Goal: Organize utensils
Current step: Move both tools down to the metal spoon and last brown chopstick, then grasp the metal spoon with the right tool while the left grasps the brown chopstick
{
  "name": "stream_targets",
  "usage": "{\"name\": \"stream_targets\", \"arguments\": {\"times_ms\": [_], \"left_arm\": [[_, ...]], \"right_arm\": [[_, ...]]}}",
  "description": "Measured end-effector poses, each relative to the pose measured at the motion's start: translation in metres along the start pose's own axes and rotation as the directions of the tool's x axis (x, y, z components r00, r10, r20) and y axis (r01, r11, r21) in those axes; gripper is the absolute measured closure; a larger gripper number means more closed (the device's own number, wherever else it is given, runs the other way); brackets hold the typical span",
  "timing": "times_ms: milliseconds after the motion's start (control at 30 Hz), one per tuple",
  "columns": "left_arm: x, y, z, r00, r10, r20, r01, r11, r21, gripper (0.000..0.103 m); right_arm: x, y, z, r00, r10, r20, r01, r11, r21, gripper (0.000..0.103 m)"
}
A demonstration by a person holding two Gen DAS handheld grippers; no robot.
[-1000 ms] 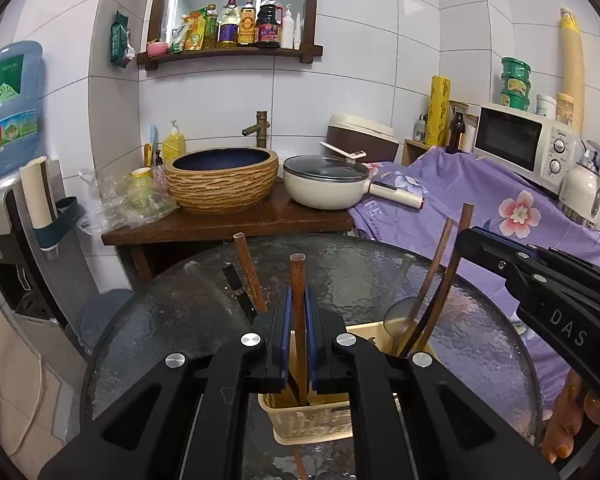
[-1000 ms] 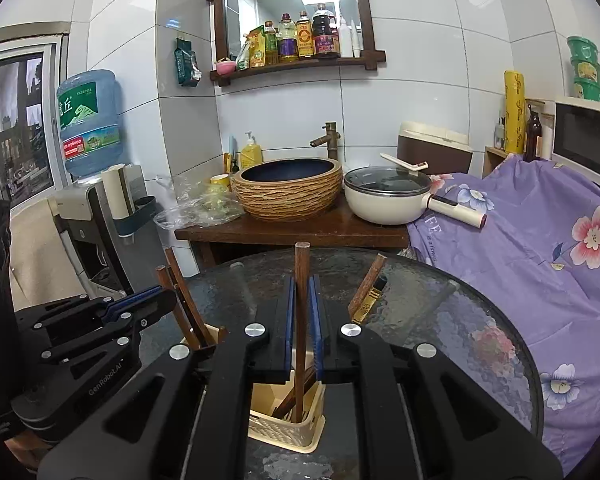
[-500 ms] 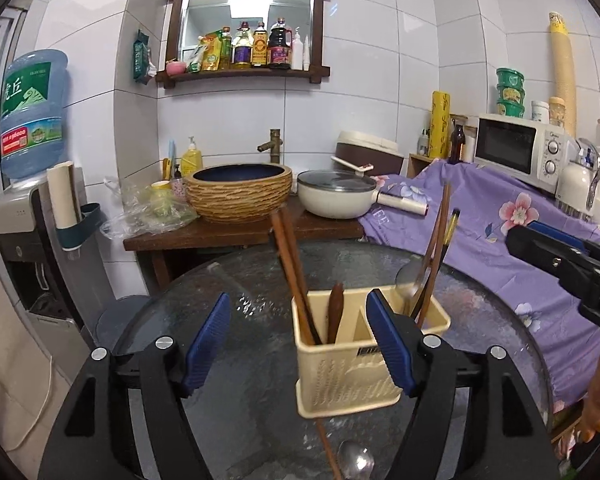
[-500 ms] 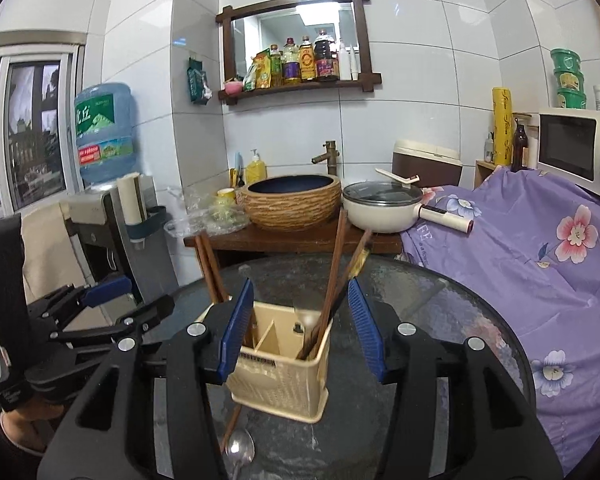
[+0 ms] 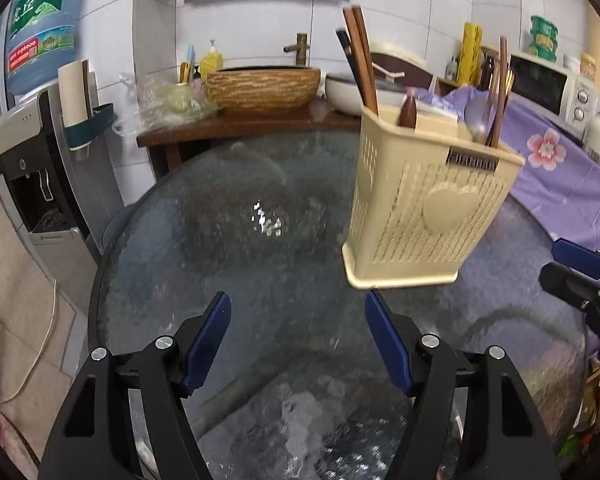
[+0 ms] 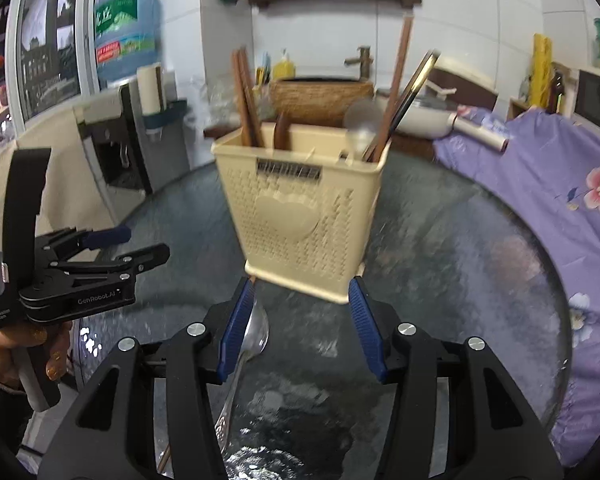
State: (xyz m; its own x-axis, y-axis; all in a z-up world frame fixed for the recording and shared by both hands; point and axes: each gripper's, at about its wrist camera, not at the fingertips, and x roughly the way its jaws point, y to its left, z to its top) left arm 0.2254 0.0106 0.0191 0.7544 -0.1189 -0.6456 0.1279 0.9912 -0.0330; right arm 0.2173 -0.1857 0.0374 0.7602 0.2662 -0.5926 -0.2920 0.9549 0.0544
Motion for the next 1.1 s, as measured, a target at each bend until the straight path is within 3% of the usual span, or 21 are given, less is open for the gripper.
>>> {"name": "stream_targets", "arguments": {"times_ms": [167, 467, 567, 733, 1100], "left_arm": [[0.009, 0.003, -0.016, 0.999, -0.004, -0.046, 0.003, 1.0, -0.017, 0.036], [0.013, 0.012, -0.027, 0.997, 0.004, -0.074, -0.006, 1.0, -0.03, 0.037], [0.013, 0.011, -0.029, 0.997, 0.0, -0.077, -0.002, 1.0, -0.029, 0.037], [0.01, 0.009, -0.031, 0.997, -0.006, -0.075, 0.004, 1.0, -0.022, 0.037], [0.01, 0.014, -0.03, 0.997, 0.005, -0.077, -0.008, 0.999, -0.043, 0.037]], "right_arm": [[0.037, 0.017, -0.021, 0.995, 0.018, -0.096, -0.021, 0.999, -0.029, 0.053], [0.067, 0.04, -0.047, 0.972, 0.044, -0.232, -0.063, 0.995, -0.076, 0.053], [0.074, 0.046, -0.054, 0.963, 0.01, -0.268, -0.04, 0.994, -0.105, 0.053], [0.084, 0.052, -0.059, 0.953, 0.024, -0.301, -0.056, 0.993, -0.099, 0.053], [0.109, 0.064, -0.038, 0.955, 0.017, -0.297, -0.038, 0.997, -0.065, 0.053]]}}
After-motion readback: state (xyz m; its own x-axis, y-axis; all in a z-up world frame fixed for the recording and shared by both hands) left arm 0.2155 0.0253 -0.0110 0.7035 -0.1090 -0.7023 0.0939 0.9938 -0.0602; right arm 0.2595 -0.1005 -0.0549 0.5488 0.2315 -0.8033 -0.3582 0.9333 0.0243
